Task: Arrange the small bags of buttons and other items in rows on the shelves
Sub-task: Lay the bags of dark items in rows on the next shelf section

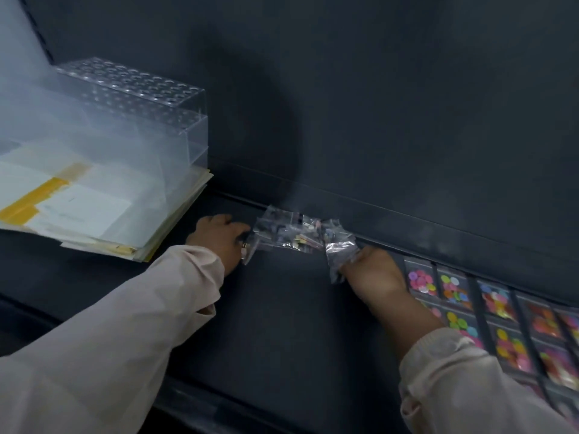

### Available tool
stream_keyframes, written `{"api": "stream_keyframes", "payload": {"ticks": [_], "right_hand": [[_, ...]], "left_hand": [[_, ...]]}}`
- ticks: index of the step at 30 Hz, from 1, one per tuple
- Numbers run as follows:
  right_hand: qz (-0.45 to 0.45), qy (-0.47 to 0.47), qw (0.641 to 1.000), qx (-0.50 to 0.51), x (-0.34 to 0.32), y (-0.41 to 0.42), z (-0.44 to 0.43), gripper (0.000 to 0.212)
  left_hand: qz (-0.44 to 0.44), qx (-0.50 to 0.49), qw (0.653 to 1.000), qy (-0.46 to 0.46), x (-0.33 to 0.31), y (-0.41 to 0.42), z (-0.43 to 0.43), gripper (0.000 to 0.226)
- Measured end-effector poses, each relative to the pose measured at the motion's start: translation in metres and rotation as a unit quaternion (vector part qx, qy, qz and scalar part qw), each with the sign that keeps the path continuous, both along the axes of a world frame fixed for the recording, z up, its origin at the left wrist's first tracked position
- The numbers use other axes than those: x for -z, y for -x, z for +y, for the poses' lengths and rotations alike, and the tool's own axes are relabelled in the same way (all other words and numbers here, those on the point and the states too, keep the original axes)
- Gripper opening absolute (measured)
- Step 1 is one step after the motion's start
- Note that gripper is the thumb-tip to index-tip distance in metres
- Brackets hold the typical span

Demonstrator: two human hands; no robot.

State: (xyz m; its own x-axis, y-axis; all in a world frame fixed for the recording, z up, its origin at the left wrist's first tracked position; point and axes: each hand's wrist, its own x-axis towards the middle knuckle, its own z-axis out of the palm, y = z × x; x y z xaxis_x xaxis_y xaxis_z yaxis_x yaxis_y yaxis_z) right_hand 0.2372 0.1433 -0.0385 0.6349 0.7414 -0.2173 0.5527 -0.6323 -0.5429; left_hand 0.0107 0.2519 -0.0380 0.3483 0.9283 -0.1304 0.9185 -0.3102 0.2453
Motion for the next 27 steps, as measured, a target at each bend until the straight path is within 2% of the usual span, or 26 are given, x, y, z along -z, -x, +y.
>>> {"api": "stream_keyframes", "payload": {"ticks": [3, 8, 11, 14, 16, 18, 20, 23, 27], "right_hand": [[0.024, -0.039, 0.999, 0.025, 0.000, 0.004, -0.005, 0.006], [0.104, -0.121, 0.985, 0.071, -0.005, 0.016, -0.017, 0.029], [0.214, -0.169, 0.958, 0.090, -0.012, 0.027, -0.028, 0.030], [0.336, -0.177, 0.921, 0.091, -0.027, 0.034, -0.045, 0.026], [0.390, -0.193, 0.895, 0.099, -0.036, 0.031, -0.059, 0.024], [0.429, -0.211, 0.871, 0.114, -0.045, 0.026, -0.077, 0.021], [0.456, -0.224, 0.852, 0.125, -0.051, 0.018, -0.100, 0.019], [0.495, -0.248, 0.822, 0.132, -0.060, 0.006, -0.144, 0.020], [0.516, -0.286, 0.797, 0.133, -0.071, -0.016, -0.222, 0.018]], "left_hand": [[0.011, 0.025, 1.000, -0.004, 0.007, 0.003, 0.009, 0.033], [-0.015, 0.016, 1.000, -0.011, -0.001, 0.006, 0.003, 0.004], [-0.081, -0.012, 0.997, -0.017, -0.010, 0.009, -0.012, 0.019], [-0.216, -0.059, 0.974, 0.020, -0.019, 0.004, -0.031, 0.019], [-0.337, -0.096, 0.932, 0.091, -0.030, -0.010, -0.046, 0.019], [-0.463, -0.128, 0.848, 0.223, -0.042, -0.028, -0.066, 0.020], [-0.527, -0.122, 0.775, 0.328, -0.055, -0.047, -0.089, 0.025], [-0.561, -0.070, 0.726, 0.392, -0.067, -0.075, -0.135, 0.029], [-0.562, -0.043, 0.689, 0.455, -0.073, -0.121, -0.214, 0.012]]}}
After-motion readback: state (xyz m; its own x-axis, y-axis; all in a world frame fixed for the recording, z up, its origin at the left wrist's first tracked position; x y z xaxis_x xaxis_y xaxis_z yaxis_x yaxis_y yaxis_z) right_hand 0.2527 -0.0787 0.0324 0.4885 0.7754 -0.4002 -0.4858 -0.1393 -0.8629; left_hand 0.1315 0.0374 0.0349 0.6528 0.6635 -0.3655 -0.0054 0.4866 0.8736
